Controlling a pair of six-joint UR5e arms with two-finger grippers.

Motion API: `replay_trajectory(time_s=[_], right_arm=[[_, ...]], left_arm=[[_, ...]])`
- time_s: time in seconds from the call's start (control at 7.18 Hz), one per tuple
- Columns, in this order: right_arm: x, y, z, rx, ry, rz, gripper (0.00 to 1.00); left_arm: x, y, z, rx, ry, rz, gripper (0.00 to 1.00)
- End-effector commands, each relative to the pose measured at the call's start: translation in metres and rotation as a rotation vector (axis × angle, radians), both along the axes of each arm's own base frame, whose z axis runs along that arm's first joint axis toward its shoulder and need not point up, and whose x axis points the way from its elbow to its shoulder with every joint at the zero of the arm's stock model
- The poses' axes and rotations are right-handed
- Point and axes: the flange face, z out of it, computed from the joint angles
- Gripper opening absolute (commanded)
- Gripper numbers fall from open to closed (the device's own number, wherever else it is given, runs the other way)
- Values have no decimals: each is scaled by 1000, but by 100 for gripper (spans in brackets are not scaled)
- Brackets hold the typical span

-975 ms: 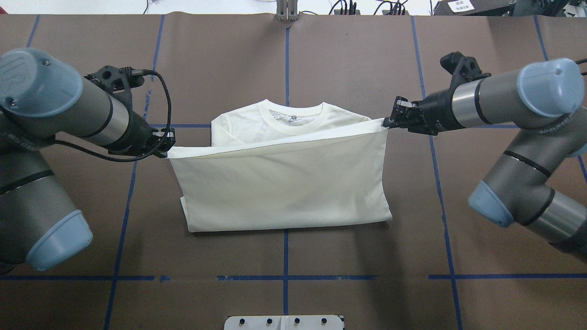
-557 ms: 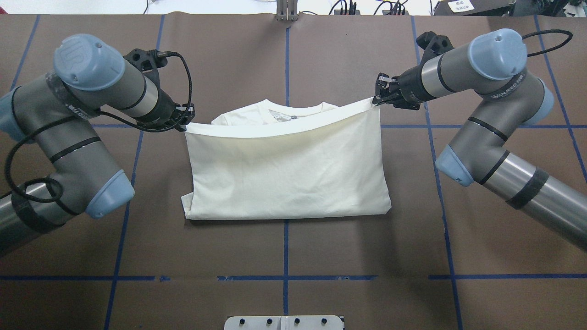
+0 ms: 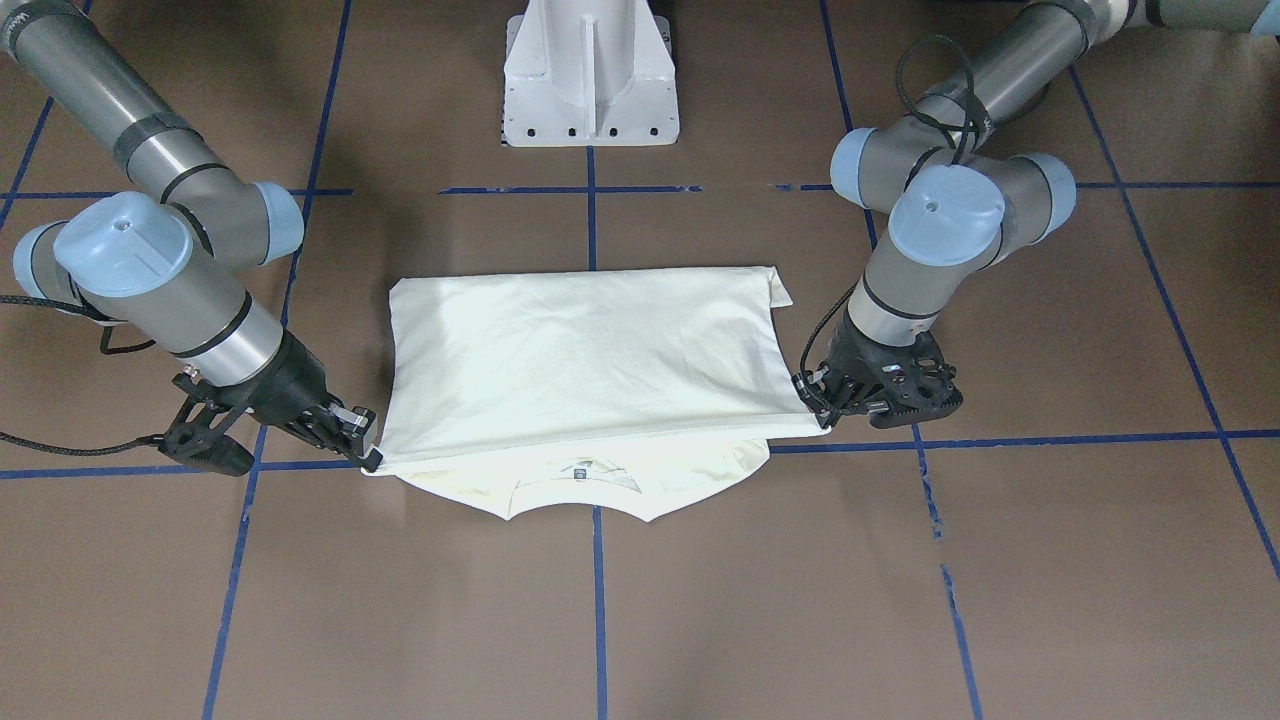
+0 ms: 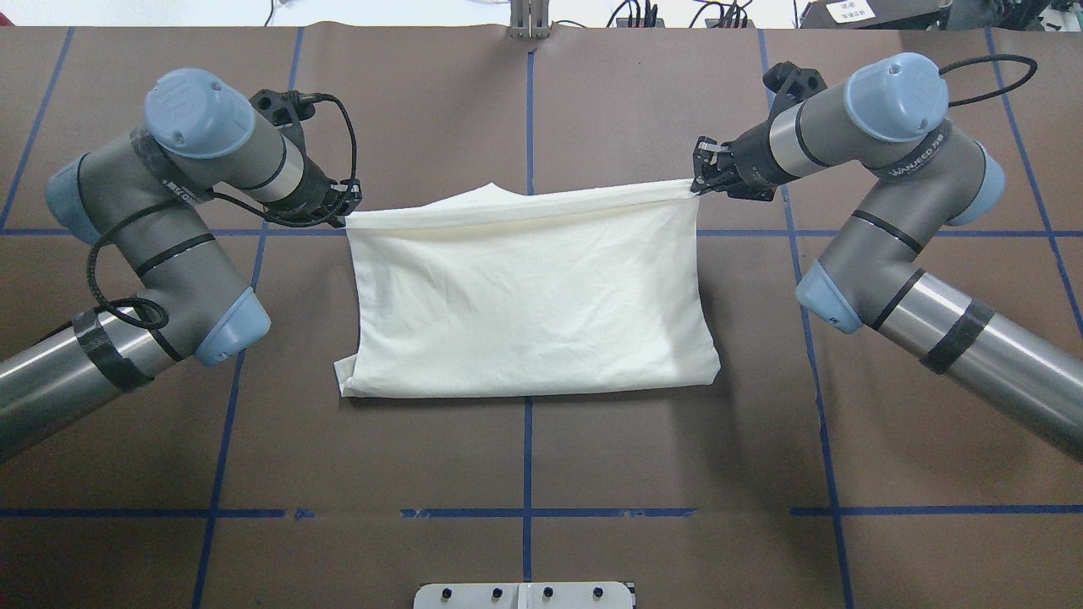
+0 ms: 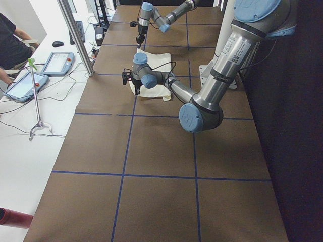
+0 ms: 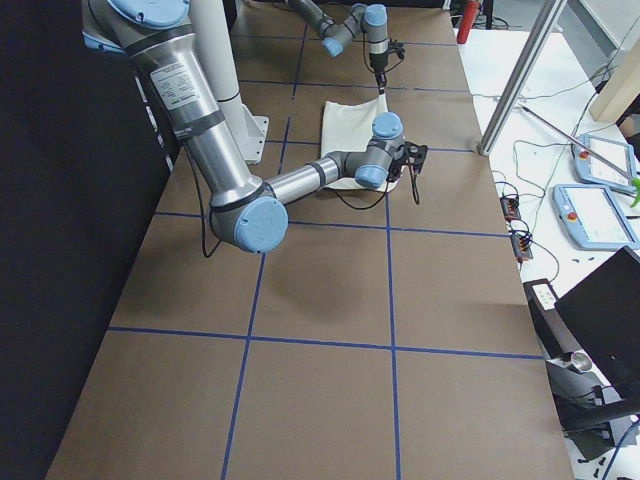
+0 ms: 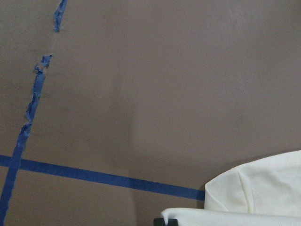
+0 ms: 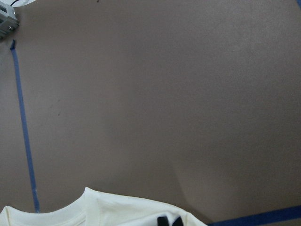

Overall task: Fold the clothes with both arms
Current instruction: 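Lay the hem down near the collar and open both grippers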

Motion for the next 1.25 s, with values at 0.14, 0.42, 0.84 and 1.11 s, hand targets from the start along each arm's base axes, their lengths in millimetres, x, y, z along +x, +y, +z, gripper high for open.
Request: replay_trajectory(time_s=[0.14, 0.42, 0.84, 1.11], right_arm=[[-3, -1, -2, 4, 2, -5, 0], [-10, 1, -11, 14, -7, -14, 0], [-13, 8, -7, 10, -11, -34, 100], [-7, 35, -16, 9, -41, -66, 100]], left_arm=[[5, -6, -14, -2, 22, -15, 0], [8, -7, -27, -23, 45, -41, 0], [8, -7, -27, -21, 38, -35, 100], [0, -2, -37, -9, 55, -37, 100]])
